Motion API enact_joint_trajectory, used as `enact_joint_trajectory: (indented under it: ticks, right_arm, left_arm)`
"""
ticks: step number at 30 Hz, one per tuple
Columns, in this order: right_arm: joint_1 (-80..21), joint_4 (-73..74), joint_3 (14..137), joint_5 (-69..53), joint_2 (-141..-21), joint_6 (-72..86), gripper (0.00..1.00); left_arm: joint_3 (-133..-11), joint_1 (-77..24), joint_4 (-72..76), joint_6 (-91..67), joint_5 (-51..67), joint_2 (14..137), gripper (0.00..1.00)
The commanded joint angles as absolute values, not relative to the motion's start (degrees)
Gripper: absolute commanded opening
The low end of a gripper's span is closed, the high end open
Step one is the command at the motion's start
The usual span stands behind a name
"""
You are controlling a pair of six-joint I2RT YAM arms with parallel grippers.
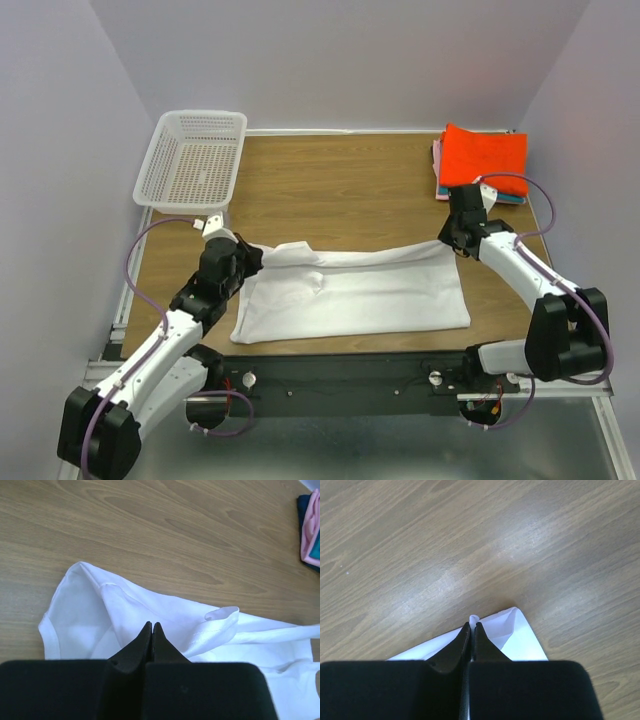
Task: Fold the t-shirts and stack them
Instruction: Fold the tshirt
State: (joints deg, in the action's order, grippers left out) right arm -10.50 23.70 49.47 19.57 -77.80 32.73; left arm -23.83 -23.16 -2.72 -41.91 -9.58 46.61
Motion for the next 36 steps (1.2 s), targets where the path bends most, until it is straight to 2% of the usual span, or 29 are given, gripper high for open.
enact_joint_trajectory:
  ticks: [1, 15, 16, 17, 18, 19, 22, 24, 25, 26, 28, 29, 31, 34, 35, 36]
  right_arm:
    - [-10.55, 24.26, 47.55, 18.63, -75.42, 32.08, 0.06]
    - [-10.55, 24.35, 39.29, 19.07, -73.21, 35.94, 0.11]
    - [-10.63, 24.35, 38.59, 19.42, -73.13, 36.73, 0.16]
    - [-10.63, 24.43, 37.71, 19.86, -73.04, 37.0, 0.19]
    - [-10.63, 24.43, 37.18, 20.12, -72.95, 37.52, 0.23]
    - [-10.63, 24.43, 37.0, 20.39, -72.69, 37.79, 0.37]
    - [-10.63, 24.61, 36.83, 20.31, -70.41, 37.53, 0.43]
    - [-10.63, 24.61, 37.87, 18.3, -67.69, 36.04, 0.74]
    - [-10.55, 24.7, 38.58, 17.41, -66.54, 35.34, 0.83]
    - [-10.63, 24.78, 39.19, 16.27, -65.58, 34.46, 0.99]
    - [-10.63, 24.96, 41.48, 12.76, -62.86, 32.36, 1.0]
    - [-10.72, 24.96, 42.09, 11.18, -62.06, 31.3, 1.0]
    - [-11.51, 24.7, 44.73, 5.29, -60.73, 27.87, 1.0]
    - [-19.31, 22.51, 48.06, 0.36, -63.0, 23.58, 1.0]
    - [-25.08, 20.76, 48.25, -2.0, -64.32, 22.34, 1.0]
    - [-27.49, 16.04, 48.34, -7.94, -65.9, 21.28, 1.0]
  left_arm:
    - [-21.62, -23.82, -7.29, -45.87, -11.77, 42.72, 0.0]
    - [-12.92, -25.05, -13.27, -53.53, -6.59, 32.7, 0.0]
    - [-13.09, -25.14, -13.88, -53.87, -6.77, 31.65, 0.05]
    - [-13.18, -25.22, -15.02, -54.05, -6.77, 31.29, 0.22]
    - [-13.44, -25.4, -15.55, -54.4, -6.77, 30.94, 0.31]
    - [-13.45, -25.49, -15.99, -55.1, -6.77, 30.59, 0.39]
    - [-13.62, -26.28, -16.79, -55.99, -6.59, 30.06, 0.6]
    - [-14.06, -27.33, -17.05, -55.99, -7.64, 29.62, 0.68]
    - [-14.32, -27.59, -17.4, -56.16, -8.52, 29.36, 0.75]
    - [-14.67, -27.77, -17.49, -56.34, -8.79, 29.27, 0.79]
    - [-16.25, -27.95, -17.49, -56.34, -9.05, 29.44, 0.84]
    - [-17.04, -27.95, -17.58, -56.16, -9.49, 29.7, 0.94]
    - [-19.59, -28.04, -17.49, -55.29, -10.37, 30.58, 0.94]
    - [-23.72, -28.04, -17.84, -54.67, -14.05, 35.22, 0.98]
    - [-24.51, -28.04, -17.23, -54.58, -15.89, 36.64, 0.98]
    - [-25.91, -27.86, -16.01, -53.8, -16.52, 37.96, 0.98]
